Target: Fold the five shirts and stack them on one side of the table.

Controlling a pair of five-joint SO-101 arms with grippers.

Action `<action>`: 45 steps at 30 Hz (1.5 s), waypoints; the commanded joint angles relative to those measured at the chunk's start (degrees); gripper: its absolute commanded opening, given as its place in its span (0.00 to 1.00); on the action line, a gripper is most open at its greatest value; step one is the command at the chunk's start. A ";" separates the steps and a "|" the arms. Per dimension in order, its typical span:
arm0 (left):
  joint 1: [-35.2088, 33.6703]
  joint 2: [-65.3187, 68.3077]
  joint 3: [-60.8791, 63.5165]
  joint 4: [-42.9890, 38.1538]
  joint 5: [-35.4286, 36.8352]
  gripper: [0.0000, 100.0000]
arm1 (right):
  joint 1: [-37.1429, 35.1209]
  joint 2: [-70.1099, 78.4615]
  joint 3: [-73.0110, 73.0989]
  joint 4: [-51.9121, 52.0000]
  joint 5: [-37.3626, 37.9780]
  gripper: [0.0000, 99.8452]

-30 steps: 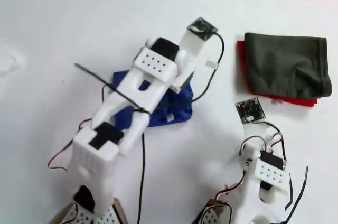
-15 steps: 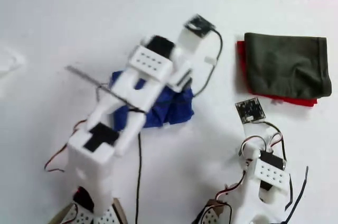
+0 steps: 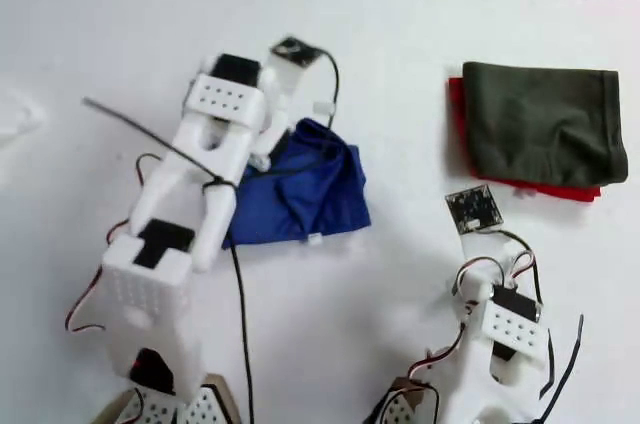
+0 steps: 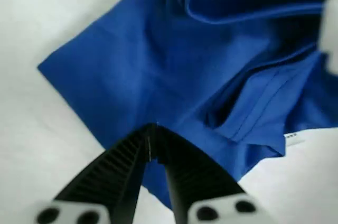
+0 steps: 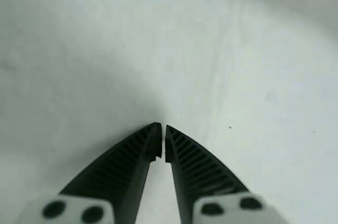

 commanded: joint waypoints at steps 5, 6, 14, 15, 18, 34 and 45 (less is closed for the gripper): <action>7.65 0.35 0.48 -0.62 2.81 0.03 | 0.48 -1.45 -0.18 -0.92 0.09 0.02; 8.88 0.18 0.48 -0.62 2.81 0.03 | 0.48 -1.45 -0.18 -1.27 0.09 0.02; 16.18 1.67 -0.57 -0.44 2.73 0.03 | 0.48 -1.45 -0.18 -1.27 0.09 0.02; 16.62 1.67 -1.54 0.35 2.81 0.03 | 0.48 -1.45 -0.18 -1.27 0.09 0.02; 18.29 1.67 -5.93 3.60 2.81 0.03 | 0.48 -1.45 -0.18 -1.27 0.09 0.02; 14.86 2.37 -4.97 5.01 6.68 0.03 | 0.48 -1.45 -0.18 -1.27 0.09 0.02; 24.35 1.85 -1.10 -1.85 6.86 0.03 | 0.48 -1.45 -0.18 -1.27 0.09 0.02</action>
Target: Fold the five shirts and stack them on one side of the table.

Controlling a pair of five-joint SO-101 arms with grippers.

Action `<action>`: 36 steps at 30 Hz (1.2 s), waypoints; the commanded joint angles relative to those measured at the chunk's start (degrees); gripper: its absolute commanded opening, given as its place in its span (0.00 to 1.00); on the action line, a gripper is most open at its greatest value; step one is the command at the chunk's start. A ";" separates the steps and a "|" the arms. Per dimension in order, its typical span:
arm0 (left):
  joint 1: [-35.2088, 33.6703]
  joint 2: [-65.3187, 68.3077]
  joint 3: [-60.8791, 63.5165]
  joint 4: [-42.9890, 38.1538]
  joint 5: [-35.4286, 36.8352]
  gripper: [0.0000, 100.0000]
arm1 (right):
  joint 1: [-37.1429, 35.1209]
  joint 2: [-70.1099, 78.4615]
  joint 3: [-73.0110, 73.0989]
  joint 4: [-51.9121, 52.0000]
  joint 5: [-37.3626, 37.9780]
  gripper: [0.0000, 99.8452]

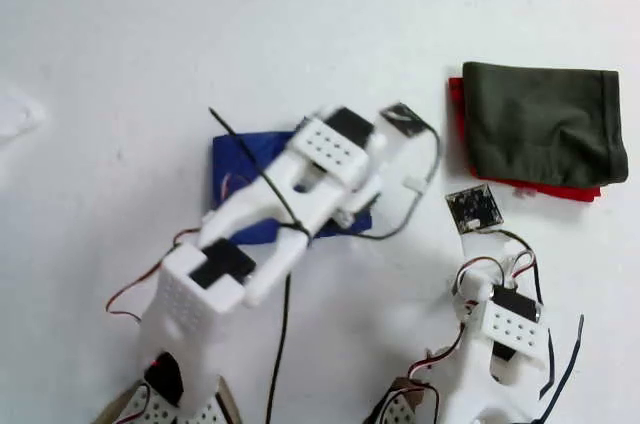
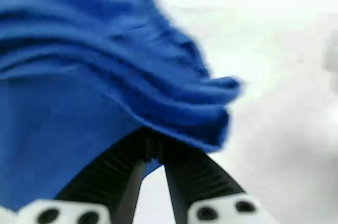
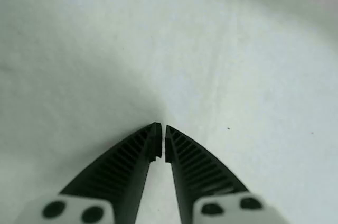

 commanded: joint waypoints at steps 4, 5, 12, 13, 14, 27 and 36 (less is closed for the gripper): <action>1.76 -0.88 -4.70 -1.14 0.44 0.03 | 0.57 -1.45 -0.18 -0.84 0.09 0.02; 1.14 -0.97 -6.37 -0.79 0.35 0.03 | 0.57 -1.45 -0.18 -0.84 0.09 0.02; -9.32 -1.41 -25.89 4.84 0.00 0.03 | 0.57 -1.45 -0.18 -0.84 0.09 0.02; -11.08 -1.14 -27.12 4.48 0.00 0.03 | 0.57 -1.45 -0.18 -0.84 0.09 0.02; -12.66 -0.62 -27.21 3.78 0.00 0.03 | 0.57 -1.45 -0.18 -0.84 0.09 0.02; -17.93 16.09 -27.91 0.44 -2.46 0.03 | 0.57 -1.45 -0.18 -0.84 0.09 0.02; -11.96 16.79 -27.65 -9.93 -2.37 0.03 | 0.57 -1.45 -0.18 -0.84 0.09 0.02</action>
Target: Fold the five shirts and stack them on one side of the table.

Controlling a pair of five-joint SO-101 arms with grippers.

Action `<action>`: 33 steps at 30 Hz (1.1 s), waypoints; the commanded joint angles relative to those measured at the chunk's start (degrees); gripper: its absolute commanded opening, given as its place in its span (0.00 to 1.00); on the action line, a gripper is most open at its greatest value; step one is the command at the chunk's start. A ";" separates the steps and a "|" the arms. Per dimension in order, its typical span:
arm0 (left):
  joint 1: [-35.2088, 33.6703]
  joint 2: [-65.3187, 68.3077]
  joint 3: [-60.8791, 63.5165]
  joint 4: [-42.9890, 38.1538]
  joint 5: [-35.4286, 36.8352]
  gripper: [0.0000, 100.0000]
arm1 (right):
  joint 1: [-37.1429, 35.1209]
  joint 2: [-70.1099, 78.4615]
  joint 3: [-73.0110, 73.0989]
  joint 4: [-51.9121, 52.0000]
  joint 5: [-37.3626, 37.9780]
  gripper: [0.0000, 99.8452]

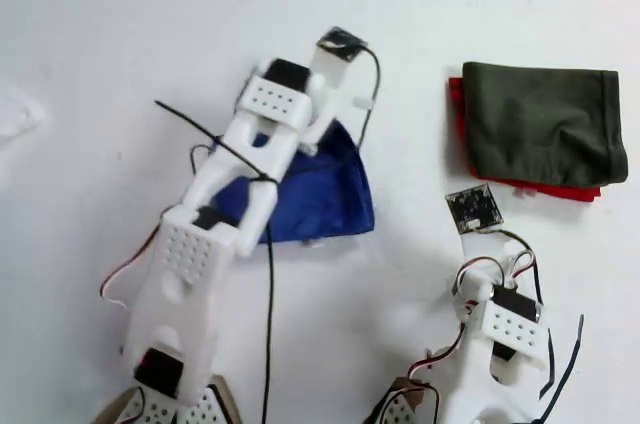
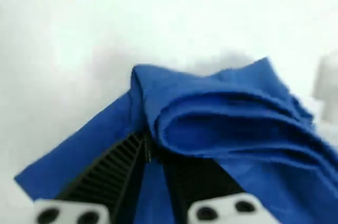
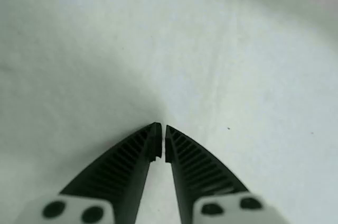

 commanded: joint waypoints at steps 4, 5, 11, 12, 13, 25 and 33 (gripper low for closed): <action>4.66 -0.97 -2.42 -8.44 -0.35 0.03 | 0.57 -1.45 -0.18 -0.84 0.09 0.02; 4.84 -0.88 -2.42 -9.49 -0.35 0.03 | 0.57 -1.45 -0.18 -0.84 0.09 0.02; 4.66 -0.53 -1.80 -11.25 -0.35 0.03 | 0.57 -1.45 -0.18 -0.84 0.09 0.02; 4.84 0.00 -1.89 -11.25 -0.35 0.03 | 0.57 -1.45 -0.18 -0.84 0.09 0.02; 5.01 0.62 -2.33 -11.08 -0.35 0.03 | 0.57 -1.45 -0.18 -0.84 0.09 0.02; -1.76 -4.13 -9.10 4.48 -0.79 0.03 | 0.57 -1.45 -0.18 -0.84 0.09 0.02; -15.21 -4.04 -4.09 8.53 -0.97 0.03 | -0.04 -1.45 -4.57 1.45 -6.86 0.02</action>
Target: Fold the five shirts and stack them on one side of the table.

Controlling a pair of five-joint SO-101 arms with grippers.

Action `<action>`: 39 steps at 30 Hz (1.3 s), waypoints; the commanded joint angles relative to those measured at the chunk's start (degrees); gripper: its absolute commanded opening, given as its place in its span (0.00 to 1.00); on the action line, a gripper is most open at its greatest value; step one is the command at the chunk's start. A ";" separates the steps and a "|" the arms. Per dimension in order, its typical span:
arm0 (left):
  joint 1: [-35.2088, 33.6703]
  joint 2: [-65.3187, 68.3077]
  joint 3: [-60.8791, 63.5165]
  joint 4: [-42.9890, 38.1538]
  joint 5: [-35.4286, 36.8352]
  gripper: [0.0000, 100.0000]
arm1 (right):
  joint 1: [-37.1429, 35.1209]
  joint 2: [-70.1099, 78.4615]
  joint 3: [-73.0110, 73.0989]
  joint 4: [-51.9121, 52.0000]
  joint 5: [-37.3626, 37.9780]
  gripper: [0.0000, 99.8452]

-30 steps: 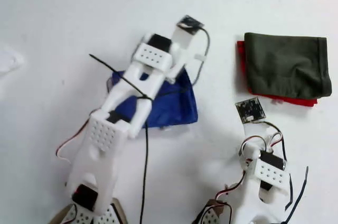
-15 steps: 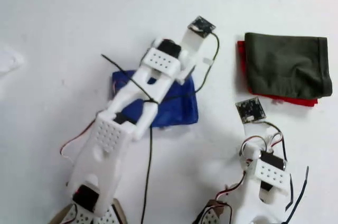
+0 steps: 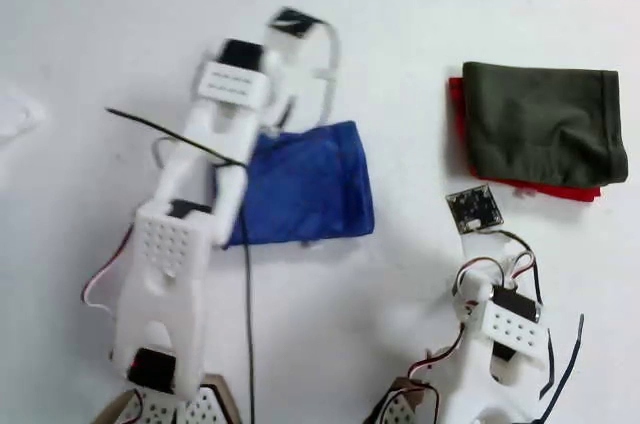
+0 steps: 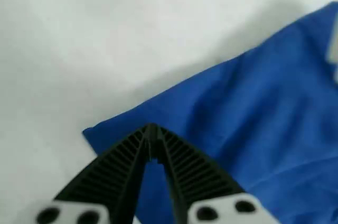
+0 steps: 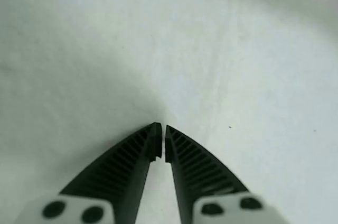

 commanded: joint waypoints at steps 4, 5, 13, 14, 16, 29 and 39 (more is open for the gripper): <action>-4.75 -4.22 1.10 -1.76 -0.88 0.03 | -6.11 -1.01 -17.14 11.56 -11.69 0.02; -4.75 -4.22 1.19 -2.37 -0.79 0.03 | -9.01 -0.92 -19.96 13.67 -12.66 0.02; -5.10 0.26 4.00 -5.54 -0.44 0.03 | -30.20 -0.84 -33.23 18.33 -20.57 0.02; -5.27 0.88 4.00 -5.54 -0.35 0.03 | -32.75 -0.84 -33.32 18.07 -20.92 0.02; -5.63 2.02 4.00 -6.07 0.44 0.03 | -38.29 -0.48 -32.62 18.07 -20.66 0.02; -10.11 5.10 4.35 -8.26 2.02 0.03 | -43.65 27.47 -30.42 6.99 -20.57 0.02; -9.93 4.57 3.91 -6.51 2.02 0.03 | -39.16 31.08 -30.51 7.08 -20.57 0.02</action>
